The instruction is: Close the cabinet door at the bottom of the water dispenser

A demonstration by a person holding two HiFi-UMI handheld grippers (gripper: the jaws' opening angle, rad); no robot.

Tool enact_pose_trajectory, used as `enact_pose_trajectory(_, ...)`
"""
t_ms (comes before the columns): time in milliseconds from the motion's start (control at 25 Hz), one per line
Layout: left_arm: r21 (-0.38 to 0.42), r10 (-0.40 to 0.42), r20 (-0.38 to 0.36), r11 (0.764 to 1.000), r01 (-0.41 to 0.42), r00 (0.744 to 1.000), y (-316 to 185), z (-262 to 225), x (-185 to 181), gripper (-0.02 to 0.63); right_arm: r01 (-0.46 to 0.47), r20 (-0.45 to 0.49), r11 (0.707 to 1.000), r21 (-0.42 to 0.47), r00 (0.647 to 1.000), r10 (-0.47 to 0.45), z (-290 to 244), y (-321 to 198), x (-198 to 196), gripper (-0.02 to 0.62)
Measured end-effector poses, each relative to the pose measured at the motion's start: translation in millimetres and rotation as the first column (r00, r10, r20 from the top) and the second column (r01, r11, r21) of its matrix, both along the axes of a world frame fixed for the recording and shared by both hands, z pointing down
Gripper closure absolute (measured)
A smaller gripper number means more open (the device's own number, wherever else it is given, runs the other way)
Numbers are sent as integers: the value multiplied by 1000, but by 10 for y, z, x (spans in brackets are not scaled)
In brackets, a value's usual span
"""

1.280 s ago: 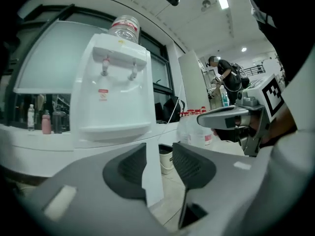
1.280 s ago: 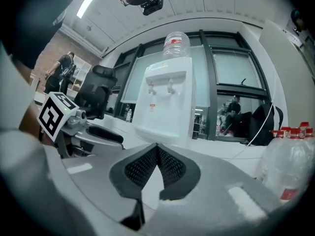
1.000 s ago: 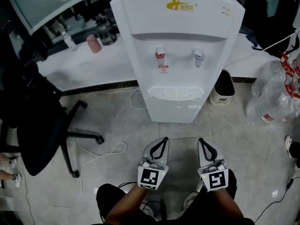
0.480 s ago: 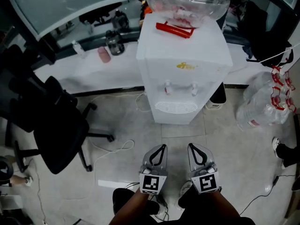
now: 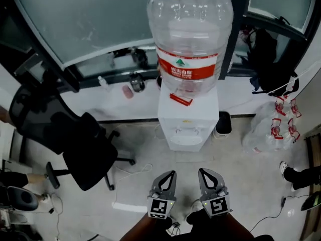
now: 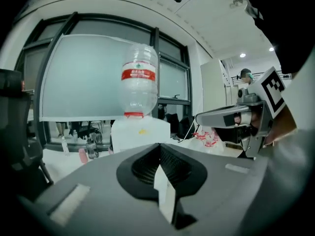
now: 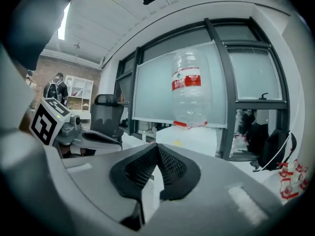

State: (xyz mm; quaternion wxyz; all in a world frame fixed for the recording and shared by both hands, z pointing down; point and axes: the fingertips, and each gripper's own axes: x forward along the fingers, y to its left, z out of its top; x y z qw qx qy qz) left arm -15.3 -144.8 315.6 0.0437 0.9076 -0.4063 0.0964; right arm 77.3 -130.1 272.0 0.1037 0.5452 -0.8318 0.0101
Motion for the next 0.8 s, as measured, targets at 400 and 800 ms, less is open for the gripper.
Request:
enact_pose_trajectory(400, 15, -62, -38, 998, 62, 997, 202, -1193, 1, 588, -35, 27, 998, 46, 999, 34, -1122, 300, 346, 592)
enact_pose_trajectory(800, 64, -49, -66, 997, 53, 997, 423, -1432, -6, 588, -27, -13, 995, 98, 1000, 28, -1301, 515, 278, 594)
